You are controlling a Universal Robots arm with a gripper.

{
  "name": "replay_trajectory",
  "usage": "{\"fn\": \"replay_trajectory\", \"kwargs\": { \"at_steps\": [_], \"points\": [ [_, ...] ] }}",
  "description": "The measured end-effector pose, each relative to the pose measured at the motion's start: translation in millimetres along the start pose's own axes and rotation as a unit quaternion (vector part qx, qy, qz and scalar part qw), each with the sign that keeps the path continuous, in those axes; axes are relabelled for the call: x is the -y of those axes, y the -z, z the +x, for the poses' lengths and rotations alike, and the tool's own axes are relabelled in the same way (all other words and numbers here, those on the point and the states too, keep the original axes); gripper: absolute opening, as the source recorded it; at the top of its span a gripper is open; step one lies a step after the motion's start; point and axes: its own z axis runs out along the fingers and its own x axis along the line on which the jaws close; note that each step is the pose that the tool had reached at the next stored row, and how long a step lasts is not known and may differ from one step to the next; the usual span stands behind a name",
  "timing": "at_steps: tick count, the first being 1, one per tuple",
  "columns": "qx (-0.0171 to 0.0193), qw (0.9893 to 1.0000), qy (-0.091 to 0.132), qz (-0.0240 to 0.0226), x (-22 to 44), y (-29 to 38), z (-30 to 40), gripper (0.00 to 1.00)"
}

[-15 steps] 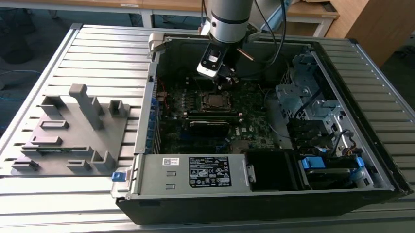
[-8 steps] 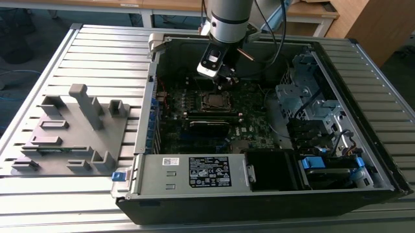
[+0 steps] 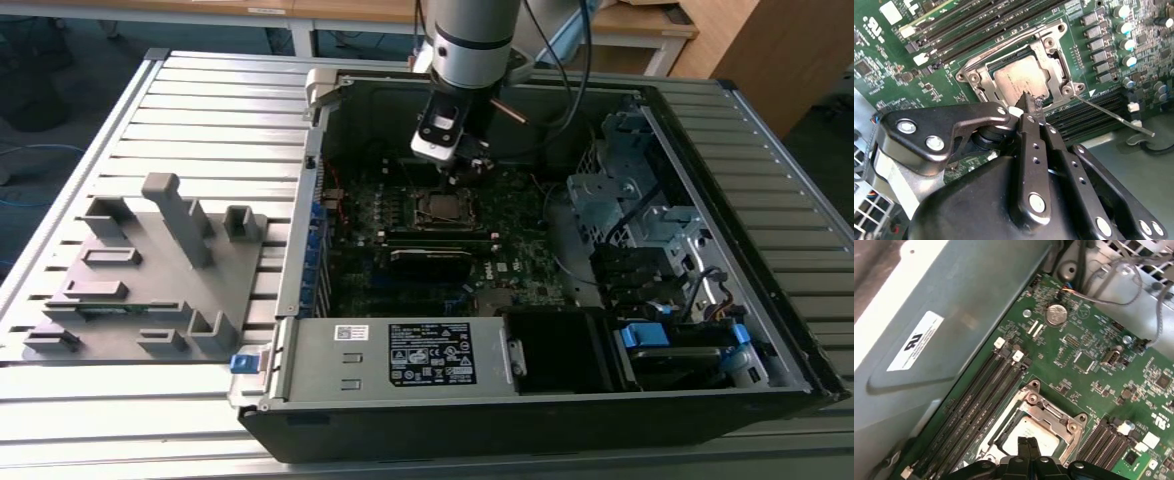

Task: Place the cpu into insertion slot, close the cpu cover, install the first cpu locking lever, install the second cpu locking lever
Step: 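Close the cpu cover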

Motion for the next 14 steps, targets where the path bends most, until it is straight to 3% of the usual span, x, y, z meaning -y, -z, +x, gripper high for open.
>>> {"fn": "replay_trajectory", "kwargs": {
  "at_steps": [3, 14],
  "points": [
    [-0.0002, 0.9999, 0.014, 0.0001, 0.0, 0.0, 0.0, 0.1],
    [-0.0004, 0.9997, 0.023, 0.0002, 0.0, 0.0, 0.0, 0.1]
  ]
}}
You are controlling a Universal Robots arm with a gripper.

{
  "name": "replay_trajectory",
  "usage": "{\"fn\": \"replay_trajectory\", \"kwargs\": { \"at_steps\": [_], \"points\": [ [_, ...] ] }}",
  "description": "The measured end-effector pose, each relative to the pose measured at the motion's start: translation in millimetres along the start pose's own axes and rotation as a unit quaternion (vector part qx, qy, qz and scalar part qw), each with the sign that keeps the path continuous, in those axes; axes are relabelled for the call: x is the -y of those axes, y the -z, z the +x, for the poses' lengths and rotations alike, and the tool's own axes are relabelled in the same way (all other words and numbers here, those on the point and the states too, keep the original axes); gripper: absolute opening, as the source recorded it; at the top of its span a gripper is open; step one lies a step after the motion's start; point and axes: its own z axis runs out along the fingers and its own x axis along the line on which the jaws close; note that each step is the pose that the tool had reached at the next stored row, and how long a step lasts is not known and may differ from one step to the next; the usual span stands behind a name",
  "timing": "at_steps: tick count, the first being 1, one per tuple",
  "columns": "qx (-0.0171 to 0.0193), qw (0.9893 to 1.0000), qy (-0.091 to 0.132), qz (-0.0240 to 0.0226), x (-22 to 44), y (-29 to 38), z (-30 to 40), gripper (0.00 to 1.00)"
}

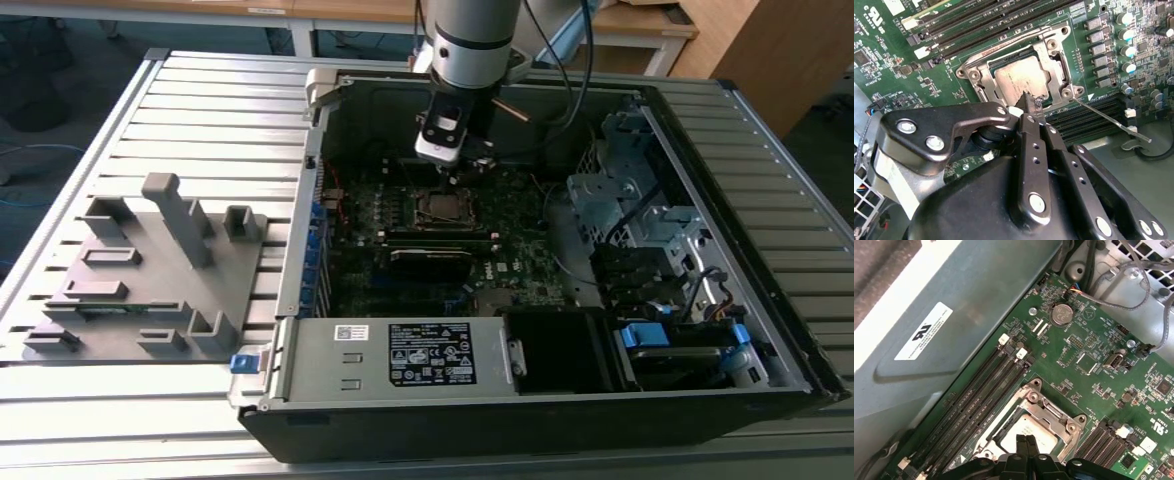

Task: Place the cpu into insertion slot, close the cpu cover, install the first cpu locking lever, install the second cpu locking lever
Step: 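Close the cpu cover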

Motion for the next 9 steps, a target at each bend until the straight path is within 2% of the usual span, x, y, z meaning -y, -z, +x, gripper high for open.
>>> {"fn": "replay_trajectory", "kwargs": {
  "at_steps": [6, 9],
  "points": [
    [-0.0005, 0.9995, 0.033, 0.0003, 0.0, 0.0, 0.0, 0.1],
    [-0.0006, 0.9993, 0.036, 0.0004, 0.0, 0.0, 0.0, 0.1]
  ]
}}
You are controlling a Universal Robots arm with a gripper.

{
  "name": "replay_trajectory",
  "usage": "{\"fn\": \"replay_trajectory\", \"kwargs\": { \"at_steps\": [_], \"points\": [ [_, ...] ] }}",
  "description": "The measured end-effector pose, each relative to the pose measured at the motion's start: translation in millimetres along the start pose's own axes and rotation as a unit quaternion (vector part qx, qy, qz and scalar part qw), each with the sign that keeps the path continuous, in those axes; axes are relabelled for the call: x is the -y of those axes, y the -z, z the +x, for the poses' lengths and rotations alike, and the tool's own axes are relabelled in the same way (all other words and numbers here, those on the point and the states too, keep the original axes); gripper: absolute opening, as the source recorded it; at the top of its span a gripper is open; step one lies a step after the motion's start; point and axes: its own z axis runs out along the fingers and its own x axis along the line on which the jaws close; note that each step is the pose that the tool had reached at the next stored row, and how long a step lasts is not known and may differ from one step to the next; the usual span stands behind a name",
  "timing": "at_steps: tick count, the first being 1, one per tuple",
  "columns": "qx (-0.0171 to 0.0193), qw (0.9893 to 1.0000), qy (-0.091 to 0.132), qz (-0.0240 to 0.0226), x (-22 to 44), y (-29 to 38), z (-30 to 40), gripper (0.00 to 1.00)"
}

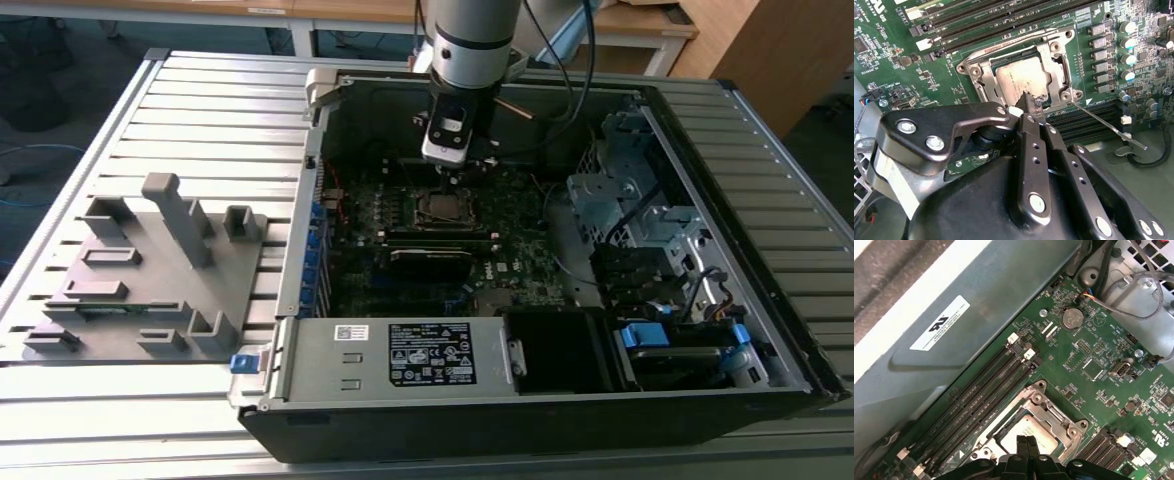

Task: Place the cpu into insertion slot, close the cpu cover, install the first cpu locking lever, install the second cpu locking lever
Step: 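Close the cpu cover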

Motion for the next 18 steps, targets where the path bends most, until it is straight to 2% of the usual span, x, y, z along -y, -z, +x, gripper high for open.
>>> {"fn": "replay_trajectory", "kwargs": {
  "at_steps": [14, 18],
  "points": [
    [0.0, 1.0, 0.001, 0.0, 0.0, 0.0, 0.0, 0.1],
    [-0.0002, 0.9999, 0.011, 0.0001, 0.0, 0.0, 0.0, 0.1]
  ]
}}
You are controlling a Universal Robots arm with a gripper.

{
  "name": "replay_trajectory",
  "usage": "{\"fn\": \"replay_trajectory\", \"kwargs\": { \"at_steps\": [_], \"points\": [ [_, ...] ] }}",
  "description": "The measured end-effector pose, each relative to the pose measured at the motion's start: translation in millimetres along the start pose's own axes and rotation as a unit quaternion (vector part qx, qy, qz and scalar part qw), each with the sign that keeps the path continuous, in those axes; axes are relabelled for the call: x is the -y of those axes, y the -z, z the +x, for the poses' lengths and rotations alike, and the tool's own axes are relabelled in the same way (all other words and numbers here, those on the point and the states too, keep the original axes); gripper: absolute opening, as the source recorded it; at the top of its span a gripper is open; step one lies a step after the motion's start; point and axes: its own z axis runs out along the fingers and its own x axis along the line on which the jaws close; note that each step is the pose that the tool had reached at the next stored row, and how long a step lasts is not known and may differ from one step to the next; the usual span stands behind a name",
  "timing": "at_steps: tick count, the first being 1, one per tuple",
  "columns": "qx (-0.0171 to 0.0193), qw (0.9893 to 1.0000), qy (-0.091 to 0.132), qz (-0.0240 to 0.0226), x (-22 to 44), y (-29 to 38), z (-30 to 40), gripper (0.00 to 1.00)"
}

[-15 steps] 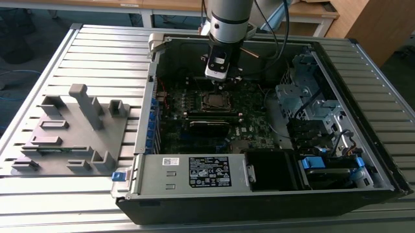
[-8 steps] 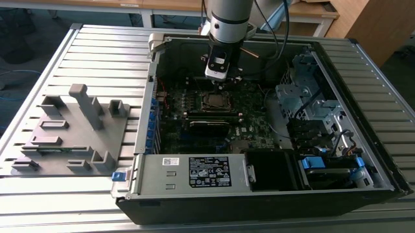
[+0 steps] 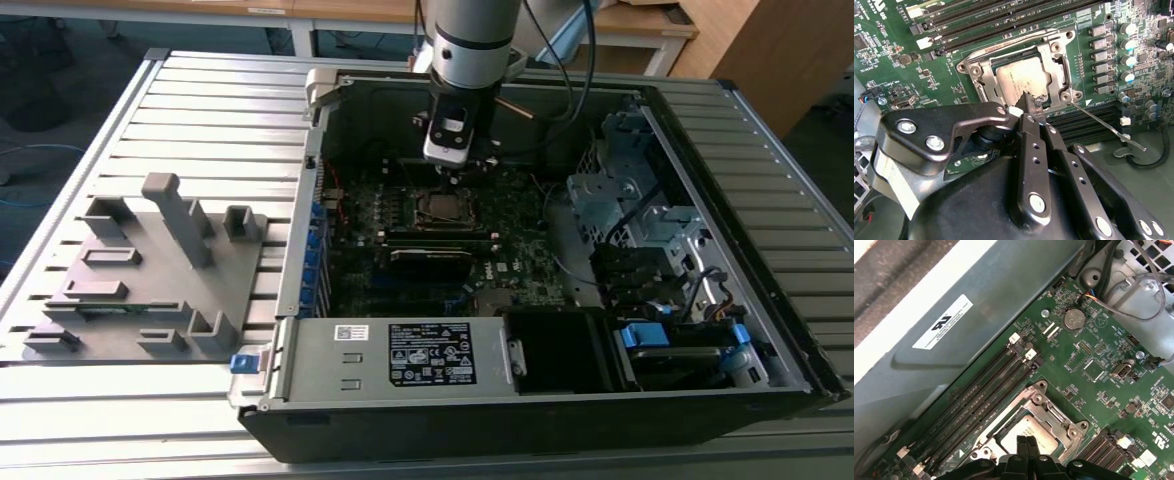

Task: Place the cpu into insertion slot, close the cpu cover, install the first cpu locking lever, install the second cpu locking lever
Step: 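Close the cpu cover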

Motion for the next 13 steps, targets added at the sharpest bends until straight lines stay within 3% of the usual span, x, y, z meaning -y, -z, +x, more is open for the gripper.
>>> {"fn": "replay_trajectory", "kwargs": {
  "at_steps": [13],
  "points": [
    [-0.0001, 1.0, 0.006, 0.0, 0.0, 0.0, 0.0, 0.1]
  ]
}}
